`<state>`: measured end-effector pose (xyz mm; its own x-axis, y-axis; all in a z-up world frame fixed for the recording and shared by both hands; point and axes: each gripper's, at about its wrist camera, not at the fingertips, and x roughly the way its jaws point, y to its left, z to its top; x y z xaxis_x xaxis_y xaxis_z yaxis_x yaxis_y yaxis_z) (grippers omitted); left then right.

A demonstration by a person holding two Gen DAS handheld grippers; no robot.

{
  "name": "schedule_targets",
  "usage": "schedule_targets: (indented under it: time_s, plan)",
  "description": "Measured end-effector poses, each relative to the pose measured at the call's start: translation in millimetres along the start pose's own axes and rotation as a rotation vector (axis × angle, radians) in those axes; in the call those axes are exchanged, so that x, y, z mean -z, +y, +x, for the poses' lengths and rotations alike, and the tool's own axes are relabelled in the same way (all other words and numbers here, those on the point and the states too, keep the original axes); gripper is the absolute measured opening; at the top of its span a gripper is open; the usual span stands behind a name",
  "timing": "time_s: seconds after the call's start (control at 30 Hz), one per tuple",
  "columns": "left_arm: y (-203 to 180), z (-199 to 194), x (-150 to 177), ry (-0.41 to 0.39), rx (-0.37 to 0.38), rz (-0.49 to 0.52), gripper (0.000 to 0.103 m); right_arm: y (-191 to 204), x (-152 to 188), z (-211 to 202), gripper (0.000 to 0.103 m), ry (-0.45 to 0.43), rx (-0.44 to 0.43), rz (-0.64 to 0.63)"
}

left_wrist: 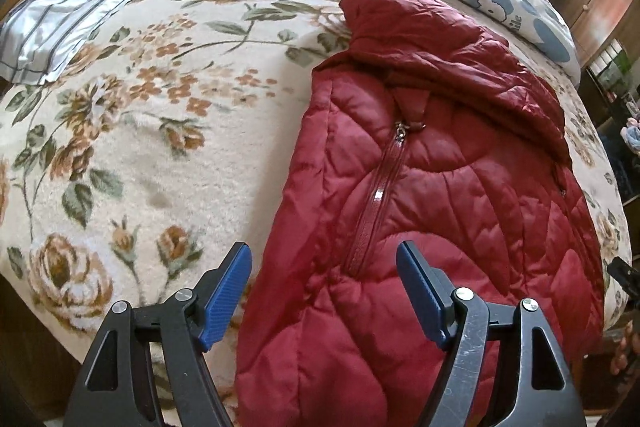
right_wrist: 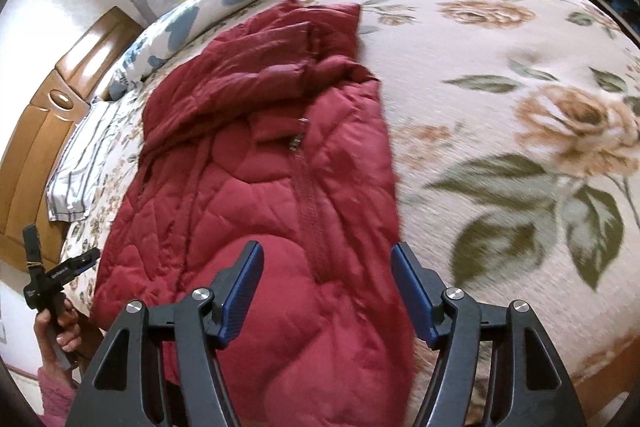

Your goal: Fold large clothes

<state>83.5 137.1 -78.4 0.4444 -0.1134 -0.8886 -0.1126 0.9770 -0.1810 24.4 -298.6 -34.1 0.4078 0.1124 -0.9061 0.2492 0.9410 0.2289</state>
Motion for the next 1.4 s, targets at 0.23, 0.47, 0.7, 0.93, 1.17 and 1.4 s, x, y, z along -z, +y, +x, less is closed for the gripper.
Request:
schedule_targets:
  time_s: [0.23, 0.47, 0.7, 0.93, 1.17, 1.4]
  plan:
    - [16, 2, 14, 0.022, 0.030, -0.037, 0.077, -21, 17, 2, 0.068, 0.028, 0.011, 0.043]
    - [24, 8, 24, 0.053, 0.058, -0.055, 0.077, -23, 30, 9, 0.068, 0.052, -0.005, 0.036]
    - [28, 16, 31, 0.080, 0.073, -0.050, 0.077, -28, 40, 13, 0.068, 0.060, -0.021, 0.048]
    - [35, 29, 42, 0.127, 0.148, -0.084, 0.077, -29, 53, 16, 0.068, 0.080, -0.031, 0.061]
    - [34, 32, 48, 0.137, 0.161, -0.066, 0.077, -24, 65, 18, 0.068, 0.090, -0.029, 0.048]
    - [21, 31, 57, 0.140, 0.147, -0.031, 0.077, -23, 76, 19, 0.066, 0.100, -0.044, 0.040]
